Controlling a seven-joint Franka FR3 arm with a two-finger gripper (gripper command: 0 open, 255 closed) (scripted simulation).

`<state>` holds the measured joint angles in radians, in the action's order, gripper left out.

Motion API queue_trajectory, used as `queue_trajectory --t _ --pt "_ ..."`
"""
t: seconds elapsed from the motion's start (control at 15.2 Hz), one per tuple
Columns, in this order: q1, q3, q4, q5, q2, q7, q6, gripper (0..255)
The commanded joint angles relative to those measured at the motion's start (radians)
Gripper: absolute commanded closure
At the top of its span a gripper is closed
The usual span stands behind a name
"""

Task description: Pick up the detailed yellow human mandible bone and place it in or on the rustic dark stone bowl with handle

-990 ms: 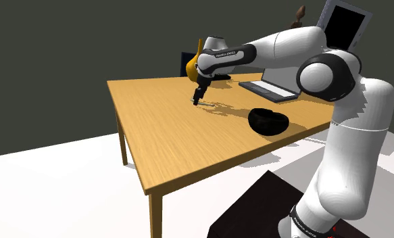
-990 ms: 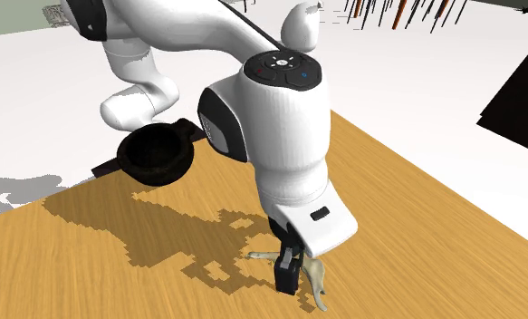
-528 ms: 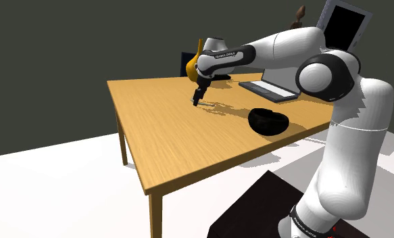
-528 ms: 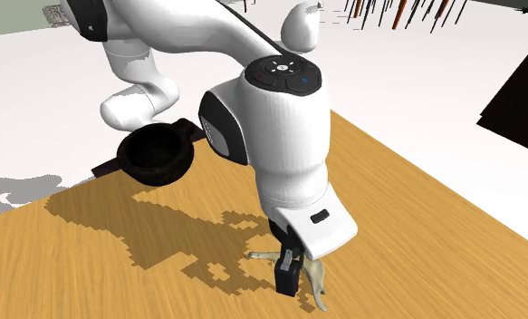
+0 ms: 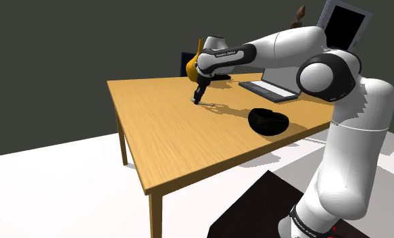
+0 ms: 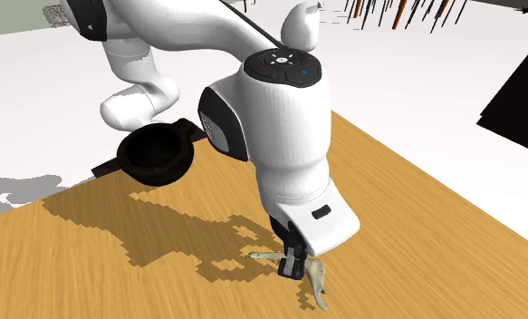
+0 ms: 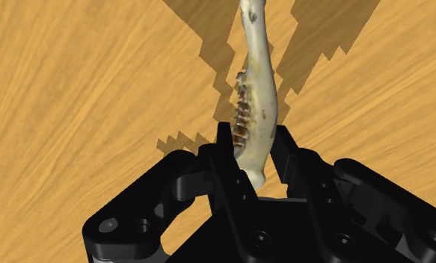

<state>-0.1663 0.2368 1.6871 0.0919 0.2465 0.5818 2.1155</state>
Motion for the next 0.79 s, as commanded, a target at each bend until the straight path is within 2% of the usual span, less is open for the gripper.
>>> queue_trajectory --t 0.0,0.13,0.73 --pt "0.001 0.001 0.006 -0.001 0.008 0.000 0.001 255" --pt "0.001 0.001 0.005 -0.001 0.006 -0.001 -0.001 255" --pt "0.002 0.004 -0.095 -0.009 -0.010 -0.008 -0.116 255"
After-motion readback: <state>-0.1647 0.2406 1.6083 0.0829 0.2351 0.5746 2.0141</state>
